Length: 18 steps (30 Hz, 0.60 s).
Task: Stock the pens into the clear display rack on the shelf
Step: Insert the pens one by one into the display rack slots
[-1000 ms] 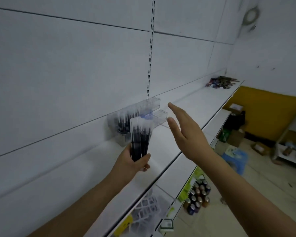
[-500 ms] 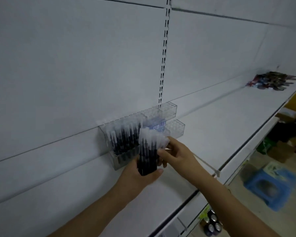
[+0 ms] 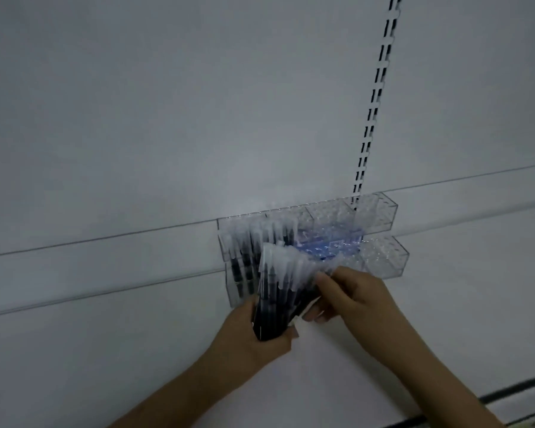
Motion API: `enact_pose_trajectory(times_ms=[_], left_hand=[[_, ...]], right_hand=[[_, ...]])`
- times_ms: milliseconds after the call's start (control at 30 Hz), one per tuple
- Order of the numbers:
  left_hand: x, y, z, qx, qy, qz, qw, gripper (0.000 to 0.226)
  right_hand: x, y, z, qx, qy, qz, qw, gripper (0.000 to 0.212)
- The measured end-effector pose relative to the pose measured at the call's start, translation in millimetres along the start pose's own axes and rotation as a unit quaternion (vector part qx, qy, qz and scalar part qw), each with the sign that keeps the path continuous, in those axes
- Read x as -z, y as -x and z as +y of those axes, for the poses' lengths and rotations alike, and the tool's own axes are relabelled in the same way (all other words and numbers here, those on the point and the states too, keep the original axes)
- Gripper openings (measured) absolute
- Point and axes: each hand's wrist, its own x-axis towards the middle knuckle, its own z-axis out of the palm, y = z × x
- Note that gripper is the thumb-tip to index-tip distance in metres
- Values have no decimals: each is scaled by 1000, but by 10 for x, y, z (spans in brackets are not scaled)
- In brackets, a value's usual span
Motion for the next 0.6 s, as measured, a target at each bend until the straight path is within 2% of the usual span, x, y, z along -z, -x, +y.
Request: enact_pose_trajectory(times_ms=[133, 200, 267, 333, 467, 600], left_hand=[[68, 96, 7, 31, 53, 25, 998, 18], [109, 159, -6, 30, 72, 43, 996, 16], [135, 199, -14, 25, 79, 44, 996, 10], [145, 205, -18, 17, 76, 46, 996, 6], [161, 205, -24, 9, 98, 67, 993, 24], [175, 201, -35, -8, 118, 75, 990, 27]], right_hand=[[90, -98, -90, 23, -15, 52, 998, 25], [198, -168, -176, 64, -36, 106, 992, 24], [299, -253, -260, 112, -25, 124, 986, 17], [325, -342, -303, 143, 4, 99, 985, 8], [239, -497, -293, 150, 75, 23, 986, 1], [201, -612, -250, 162, 156, 8, 974, 10]])
